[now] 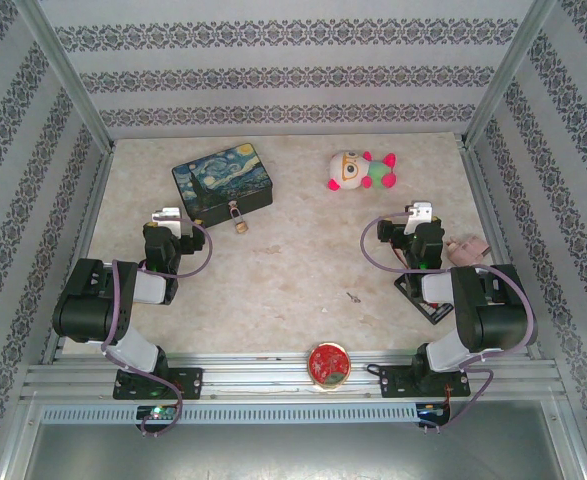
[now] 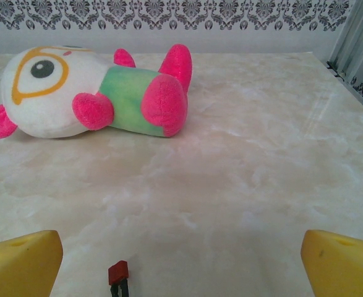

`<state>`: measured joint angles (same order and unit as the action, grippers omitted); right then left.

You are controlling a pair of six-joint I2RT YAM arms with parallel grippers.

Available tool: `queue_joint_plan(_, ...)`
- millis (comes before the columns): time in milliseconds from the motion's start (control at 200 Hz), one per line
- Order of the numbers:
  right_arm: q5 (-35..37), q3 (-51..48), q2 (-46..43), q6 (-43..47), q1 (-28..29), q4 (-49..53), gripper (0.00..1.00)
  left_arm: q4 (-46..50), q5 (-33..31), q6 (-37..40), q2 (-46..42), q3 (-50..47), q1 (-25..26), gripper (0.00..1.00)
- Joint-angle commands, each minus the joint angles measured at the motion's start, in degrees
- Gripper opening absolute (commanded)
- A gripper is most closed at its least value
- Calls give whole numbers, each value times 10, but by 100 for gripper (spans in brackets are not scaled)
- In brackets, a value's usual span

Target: Unlock the padlock with the key

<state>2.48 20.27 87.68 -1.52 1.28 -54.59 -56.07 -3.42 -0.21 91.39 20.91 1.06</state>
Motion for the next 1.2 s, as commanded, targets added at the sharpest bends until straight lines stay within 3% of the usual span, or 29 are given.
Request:
queue_joint_plan(0, -9, 10, 0, 0, -1, -4, 98, 7, 4, 4, -1, 9, 1, 99)
queue_joint_plan(135, -1, 10, 0, -2, 0, -4, 98, 7, 3, 3, -2, 9, 0, 99)
queue_joint_plan(245, 11, 10, -21, -3, 1, 9, 98, 24, -38, -11, -28, 9, 0, 99)
queue_joint_plan(510, 25, 36, -105, -2, 6, 131, 98, 175, -96, -46, -177, 30, -1, 99)
queue_joint_plan(665, 51, 81, -150, -42, 15, 248, 98, 279, -126, -106, -215, 86, 0, 99)
queue_joint_plan(855, -17, 201, -150, -130, 22, 432, 98, 417, -96, -188, -175, 206, -1, 99)
queue_joint_plan(954, -39, 256, -114, -166, 45, 471, 98, 469, -94, -235, -135, 261, -1, 99)
queue_joint_plan(1199, -87, 403, 21, -207, 132, 529, 98, 543, -48, -265, -16, 373, -1, 99)
